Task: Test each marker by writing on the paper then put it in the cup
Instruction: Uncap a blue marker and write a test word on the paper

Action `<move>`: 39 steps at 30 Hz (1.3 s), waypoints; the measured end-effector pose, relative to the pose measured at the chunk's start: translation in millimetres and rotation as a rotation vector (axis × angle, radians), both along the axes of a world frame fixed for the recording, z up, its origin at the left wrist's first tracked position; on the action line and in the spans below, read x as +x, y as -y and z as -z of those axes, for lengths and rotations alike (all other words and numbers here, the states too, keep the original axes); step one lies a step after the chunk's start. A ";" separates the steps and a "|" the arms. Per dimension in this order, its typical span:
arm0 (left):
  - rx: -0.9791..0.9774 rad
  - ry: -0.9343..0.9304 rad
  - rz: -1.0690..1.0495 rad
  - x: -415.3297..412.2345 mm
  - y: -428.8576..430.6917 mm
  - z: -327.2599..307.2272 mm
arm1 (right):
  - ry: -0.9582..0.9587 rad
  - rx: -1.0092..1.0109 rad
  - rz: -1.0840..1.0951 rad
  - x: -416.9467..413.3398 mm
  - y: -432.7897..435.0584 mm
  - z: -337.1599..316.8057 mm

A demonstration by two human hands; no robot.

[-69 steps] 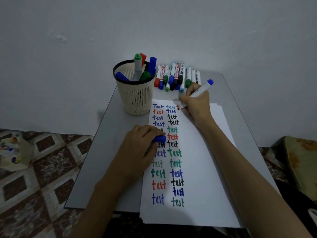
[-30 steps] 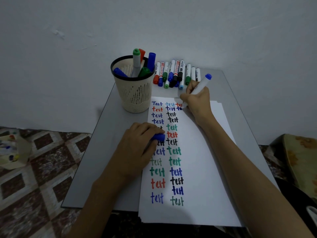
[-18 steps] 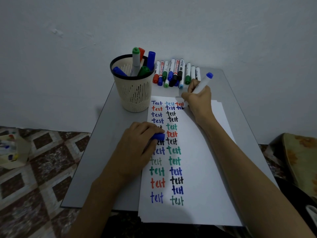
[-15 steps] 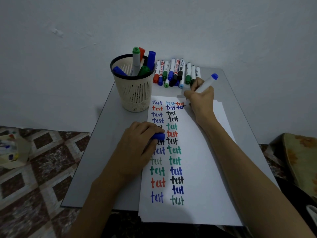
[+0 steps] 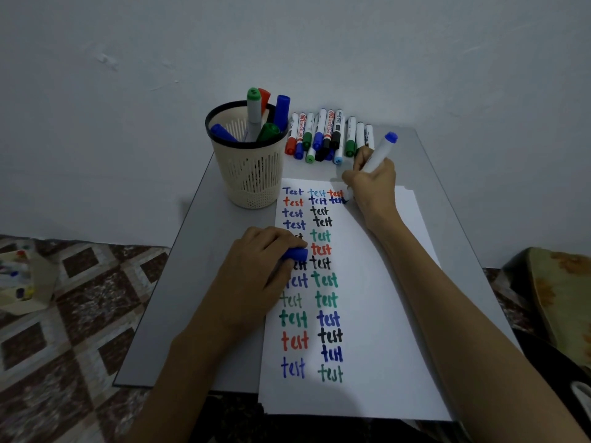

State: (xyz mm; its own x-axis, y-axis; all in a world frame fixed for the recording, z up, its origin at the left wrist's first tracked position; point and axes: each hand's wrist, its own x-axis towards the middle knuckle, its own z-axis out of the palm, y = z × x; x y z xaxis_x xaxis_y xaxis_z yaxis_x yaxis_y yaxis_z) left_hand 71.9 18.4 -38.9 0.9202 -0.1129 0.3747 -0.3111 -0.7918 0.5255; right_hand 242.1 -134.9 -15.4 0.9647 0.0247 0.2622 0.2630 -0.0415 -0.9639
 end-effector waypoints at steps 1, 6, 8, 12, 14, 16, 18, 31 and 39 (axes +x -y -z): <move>0.002 0.005 0.000 -0.2 0.2 0.2 | -0.007 0.007 -0.002 0.0 0.2 -0.2; -0.060 0.016 -0.022 -2.2 0.7 -0.8 | -0.058 0.337 0.011 0.4 8.9 -4.1; -0.107 0.024 -0.047 -3.1 0.3 -2.1 | -0.064 0.378 0.006 -0.6 11.5 -7.9; -0.209 0.044 -0.080 -4.3 1.8 -7.9 | -0.084 0.335 -0.098 -9.5 8.5 -22.4; -0.246 0.073 -0.095 -5.2 1.7 -11.1 | -0.117 0.366 -0.183 -20.6 7.8 -32.0; -0.275 0.101 -0.106 -6.2 1.2 -13.8 | -0.104 0.359 -0.230 -36.6 8.8 -38.9; -0.296 0.124 -0.111 -7.4 1.0 -15.6 | -0.100 0.333 -0.221 -55.6 10.5 -41.3; -0.348 0.200 -0.012 -9.6 4.3 -19.2 | -0.188 0.383 -0.202 -101.0 5.8 -37.6; -0.268 0.293 -0.027 -11.1 2.5 -22.1 | -0.365 0.503 -0.273 -115.0 -7.3 -31.7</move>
